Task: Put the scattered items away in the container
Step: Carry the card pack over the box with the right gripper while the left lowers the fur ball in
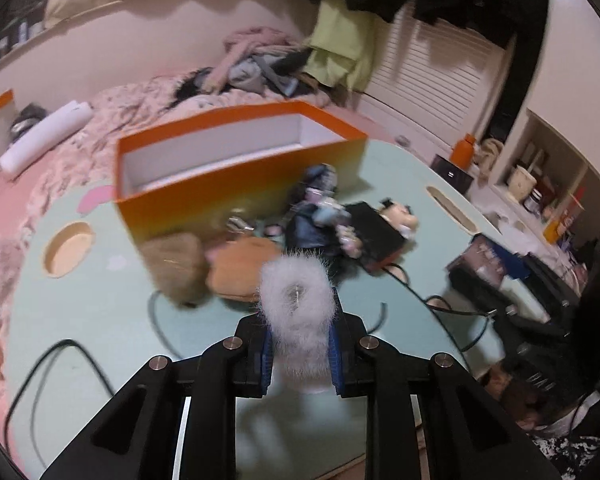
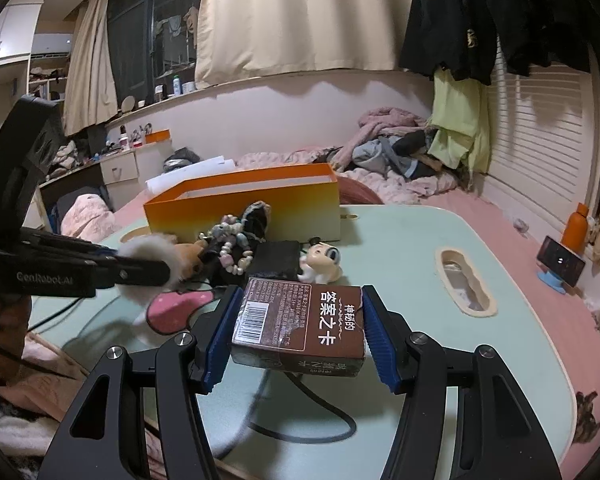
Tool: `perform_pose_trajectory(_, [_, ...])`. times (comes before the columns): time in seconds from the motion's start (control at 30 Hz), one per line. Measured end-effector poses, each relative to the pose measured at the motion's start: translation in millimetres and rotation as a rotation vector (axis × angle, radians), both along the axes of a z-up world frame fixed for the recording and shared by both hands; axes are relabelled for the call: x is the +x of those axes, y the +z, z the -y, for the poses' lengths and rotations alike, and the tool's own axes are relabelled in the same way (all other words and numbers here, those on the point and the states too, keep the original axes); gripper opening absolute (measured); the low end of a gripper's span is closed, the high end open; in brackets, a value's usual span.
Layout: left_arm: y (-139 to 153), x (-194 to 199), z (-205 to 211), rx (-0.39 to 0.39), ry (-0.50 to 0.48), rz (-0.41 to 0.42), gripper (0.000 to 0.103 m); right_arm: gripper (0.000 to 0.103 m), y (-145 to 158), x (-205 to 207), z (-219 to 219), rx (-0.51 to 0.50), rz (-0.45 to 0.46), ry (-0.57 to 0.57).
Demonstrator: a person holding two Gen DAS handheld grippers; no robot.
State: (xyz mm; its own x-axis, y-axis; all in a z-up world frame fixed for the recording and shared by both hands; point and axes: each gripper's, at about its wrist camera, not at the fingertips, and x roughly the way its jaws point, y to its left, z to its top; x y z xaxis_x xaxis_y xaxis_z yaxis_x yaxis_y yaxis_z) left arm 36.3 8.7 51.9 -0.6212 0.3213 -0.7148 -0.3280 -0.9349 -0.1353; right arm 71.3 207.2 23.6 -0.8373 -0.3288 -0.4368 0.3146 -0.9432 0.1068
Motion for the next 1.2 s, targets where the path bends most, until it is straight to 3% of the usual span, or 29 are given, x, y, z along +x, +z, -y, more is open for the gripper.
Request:
perform_pose_trajectory(0.17, [22.4, -18.0, 17.5, 0.012, 0.052, -0.035, 0.021, 0.060, 31.7, -17.7, 10.0, 0.006, 0.002, 0.044])
perform_pose_trajectory(0.37, [58.6, -60.4, 27.0, -0.016, 0.099, -0.118, 0.021, 0.060, 79.3, -58.7, 43.8, 0.104, -0.089, 0.060])
perform_pose_trajectory(0.5, [69.0, -93.0, 31.0, 0.018, 0.133, -0.130, 0.021, 0.060, 101.2, -99.5, 69.5, 0.159, -0.114, 0.069])
perform_pose_trajectory(0.63, [56.0, -127.2, 30.6, 0.014, 0.170, -0.096, 0.021, 0.060, 99.2, -143.1, 85.7, 0.183, -0.071, 0.046])
perform_pose_trajectory(0.83, [25.3, -160.3, 28.7, -0.032, 0.223, -0.038, 0.022, 0.060, 70.7, -191.5, 93.9, 0.185, 0.047, 0.021])
perform_pose_trajectory(0.9, [20.1, -164.1, 29.7, -0.045, 0.248, -0.044, 0.035, 0.060, 63.0, -204.7, 91.1, 0.156, 0.092, 0.025])
perform_pose_trajectory(0.97, [20.7, -162.4, 31.4, -0.037, 0.259, -0.069, 0.068, 0.061, 56.1, -217.6, 86.0, 0.102, 0.143, 0.047])
perform_pose_trajectory(1.1, [32.2, -147.8, 40.2, -0.003, 0.264, -0.147, 0.078, 0.081, 60.1, -219.9, 72.3, 0.004, 0.152, 0.015])
perform_pose_trajectory(1.2, [43.5, -137.8, 48.0, 0.020, 0.285, -0.175, 0.081, 0.082, 72.8, -209.2, 59.6, -0.068, 0.106, -0.002])
